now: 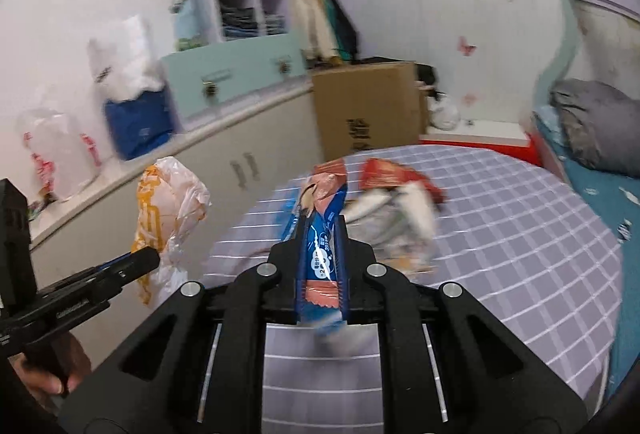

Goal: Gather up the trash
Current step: 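Carry both items over the blue wastebasket and open both tools to drop them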

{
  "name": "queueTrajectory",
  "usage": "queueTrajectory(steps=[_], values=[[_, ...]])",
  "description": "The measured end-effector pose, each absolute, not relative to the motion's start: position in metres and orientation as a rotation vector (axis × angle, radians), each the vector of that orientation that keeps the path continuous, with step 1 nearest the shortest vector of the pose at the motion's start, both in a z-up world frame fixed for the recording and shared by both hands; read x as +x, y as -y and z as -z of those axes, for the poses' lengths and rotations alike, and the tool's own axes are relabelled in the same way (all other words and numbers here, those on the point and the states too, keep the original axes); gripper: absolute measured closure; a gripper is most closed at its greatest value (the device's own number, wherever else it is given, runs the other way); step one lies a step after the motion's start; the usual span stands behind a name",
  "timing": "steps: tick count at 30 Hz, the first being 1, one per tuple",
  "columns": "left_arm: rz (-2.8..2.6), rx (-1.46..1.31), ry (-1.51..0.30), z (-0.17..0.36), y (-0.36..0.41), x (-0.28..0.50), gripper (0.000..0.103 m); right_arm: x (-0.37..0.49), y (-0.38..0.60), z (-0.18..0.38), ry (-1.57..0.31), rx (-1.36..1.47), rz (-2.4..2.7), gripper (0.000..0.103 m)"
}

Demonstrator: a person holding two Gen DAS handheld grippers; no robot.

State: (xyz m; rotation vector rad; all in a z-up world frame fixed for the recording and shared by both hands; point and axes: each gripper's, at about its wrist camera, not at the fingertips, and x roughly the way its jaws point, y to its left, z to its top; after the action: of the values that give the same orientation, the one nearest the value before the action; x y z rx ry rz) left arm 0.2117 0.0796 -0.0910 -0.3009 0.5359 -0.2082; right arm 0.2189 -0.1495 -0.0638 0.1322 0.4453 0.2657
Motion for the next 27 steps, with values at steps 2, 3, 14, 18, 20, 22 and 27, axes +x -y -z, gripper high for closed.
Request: queueTrajectory(steps=[2,3,14,18,20,22,27], values=[[0.139,-0.318,-0.521,0.093,-0.108,0.198,0.078,0.215,0.124,0.064,-0.455,0.117,-0.327,0.091],[0.097,-0.327,-0.519,0.096,-0.123,0.191,0.078,0.214,0.106,0.065,-0.463,0.104,-0.363,0.091],[-0.235,-0.493,-0.723,0.206,-0.259,0.18,0.078,0.226,-0.067,0.142,-0.676,-0.032,-0.64,0.091],[-0.306,-0.575,-0.859,0.274,-0.294,0.194,0.078,0.245,-0.12,0.21,-0.825,-0.095,-0.668,0.091],[-0.337,-0.588,-0.905,0.302,-0.304,0.199,0.078,0.256,-0.145,0.253,-0.914,-0.119,-0.674,0.091],[-0.367,-0.617,-0.969,0.333,-0.315,0.207,0.078,0.266,-0.162,0.288,-0.983,-0.134,-0.671,0.091],[-0.414,-0.668,-1.067,0.389,-0.333,0.222,0.078,0.293,-0.2,0.375,-1.148,-0.14,-0.666,0.09]])
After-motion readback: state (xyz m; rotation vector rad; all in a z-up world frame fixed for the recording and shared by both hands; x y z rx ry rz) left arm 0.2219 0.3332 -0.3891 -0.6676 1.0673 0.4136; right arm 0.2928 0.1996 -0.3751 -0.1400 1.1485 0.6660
